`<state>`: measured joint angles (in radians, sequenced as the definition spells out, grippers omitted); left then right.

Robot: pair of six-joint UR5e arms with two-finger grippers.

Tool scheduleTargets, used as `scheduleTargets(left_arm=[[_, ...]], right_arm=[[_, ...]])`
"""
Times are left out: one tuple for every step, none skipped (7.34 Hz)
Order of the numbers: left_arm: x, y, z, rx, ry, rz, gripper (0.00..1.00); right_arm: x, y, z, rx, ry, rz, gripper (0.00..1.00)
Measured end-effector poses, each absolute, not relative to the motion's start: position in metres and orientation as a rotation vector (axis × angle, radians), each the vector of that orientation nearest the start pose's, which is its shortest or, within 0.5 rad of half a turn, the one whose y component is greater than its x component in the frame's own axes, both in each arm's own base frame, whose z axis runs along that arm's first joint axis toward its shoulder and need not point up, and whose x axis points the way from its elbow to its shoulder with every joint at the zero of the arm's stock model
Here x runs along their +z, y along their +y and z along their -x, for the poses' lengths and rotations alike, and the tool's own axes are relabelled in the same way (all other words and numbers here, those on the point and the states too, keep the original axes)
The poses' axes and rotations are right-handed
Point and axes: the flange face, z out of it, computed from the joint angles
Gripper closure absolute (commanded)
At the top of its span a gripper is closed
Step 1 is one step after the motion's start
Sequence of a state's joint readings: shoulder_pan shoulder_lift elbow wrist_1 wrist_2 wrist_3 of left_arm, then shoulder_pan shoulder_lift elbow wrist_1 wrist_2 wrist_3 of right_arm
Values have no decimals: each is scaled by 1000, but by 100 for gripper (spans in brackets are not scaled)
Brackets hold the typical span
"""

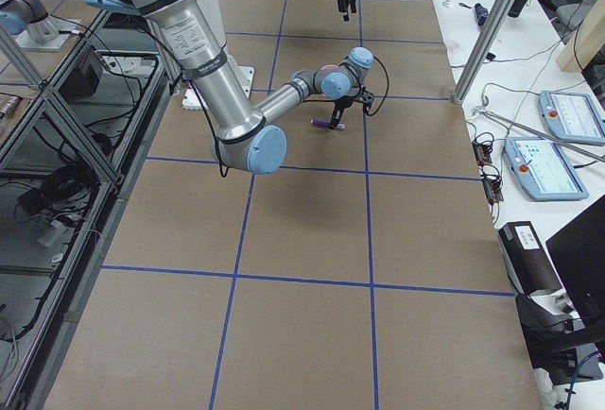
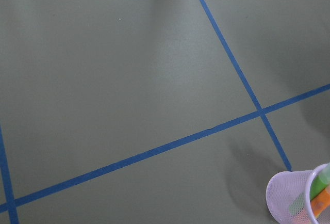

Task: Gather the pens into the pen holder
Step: 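Grasp the purple marker with the right gripper while the left gripper withdraws, then lift the purple marker and carry it over the lavender cup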

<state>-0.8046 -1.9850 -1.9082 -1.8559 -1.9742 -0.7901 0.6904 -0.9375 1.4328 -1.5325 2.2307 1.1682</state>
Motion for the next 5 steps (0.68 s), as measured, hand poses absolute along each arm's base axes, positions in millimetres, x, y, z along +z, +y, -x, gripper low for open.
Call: scheduleTargets(left_arm=[[246, -488, -339, 188, 977, -470, 1], [247, -488, -339, 188, 975, -469, 1], [247, -488, -339, 188, 975, -469, 1], [247, -488, -339, 188, 975, -469, 1], [247, -488, -339, 188, 975, -469, 1]], right_arm=[[338, -514, 512, 93, -771, 288, 42], [338, -512, 514, 90, -770, 291, 45], [339, -510, 515, 88, -769, 293, 49], [339, -509, 517, 85, -769, 294, 74], [339, -507, 519, 82, -768, 295, 100]])
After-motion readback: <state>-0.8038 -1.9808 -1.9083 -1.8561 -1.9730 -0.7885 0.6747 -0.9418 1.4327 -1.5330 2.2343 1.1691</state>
